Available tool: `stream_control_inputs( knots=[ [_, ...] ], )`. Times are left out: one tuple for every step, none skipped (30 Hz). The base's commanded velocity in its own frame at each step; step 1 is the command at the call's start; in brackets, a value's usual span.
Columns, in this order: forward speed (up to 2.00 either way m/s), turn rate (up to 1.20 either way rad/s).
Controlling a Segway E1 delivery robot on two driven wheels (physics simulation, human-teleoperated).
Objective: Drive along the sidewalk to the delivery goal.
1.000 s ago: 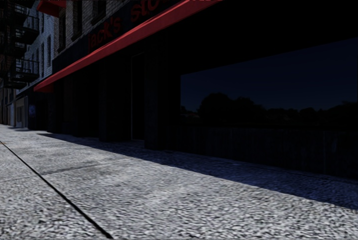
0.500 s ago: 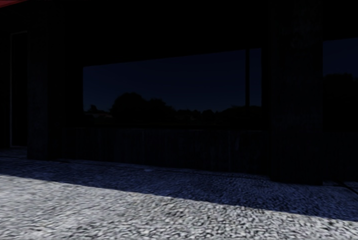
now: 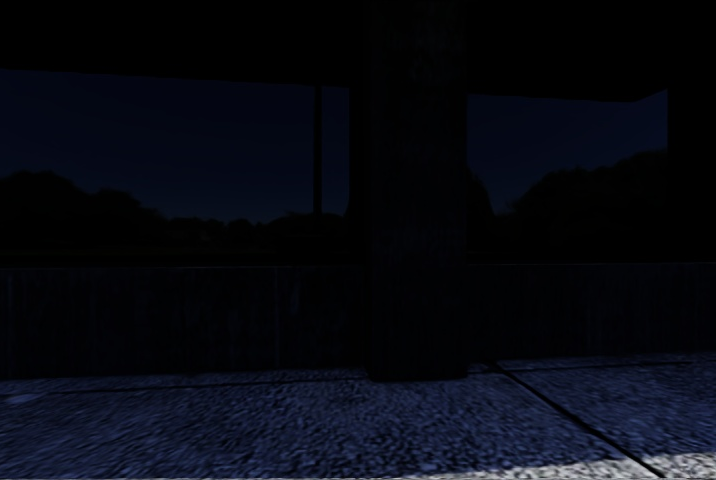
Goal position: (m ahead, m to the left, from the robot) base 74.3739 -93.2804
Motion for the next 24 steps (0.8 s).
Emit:
stream_control_inputs(
  knots=[
    [1.23, -1.03],
    [1.23, -1.03],
    [1.23, -1.03],
    [1.23, -1.03],
    [1.23, -1.03],
    [1.23, -1.03],
    [1.23, -1.03],
    [1.23, -1.03],
    [1.23, -1.03],
    [1.23, -1.03],
    [1.23, -1.03],
    [1.23, -1.03],
    [1.23, -1.03],
    [1.23, -1.03],
    [1.23, -1.03],
    [1.23, -1.03],
    [1.23, -1.03],
    [1.23, -1.03],
    [1.23, -1.03],
    [1.23, -1.03],
    [1.23, -1.03],
    [1.23, -1.03],
    [1.23, -1.03],
    [1.23, -1.03]
  ],
)
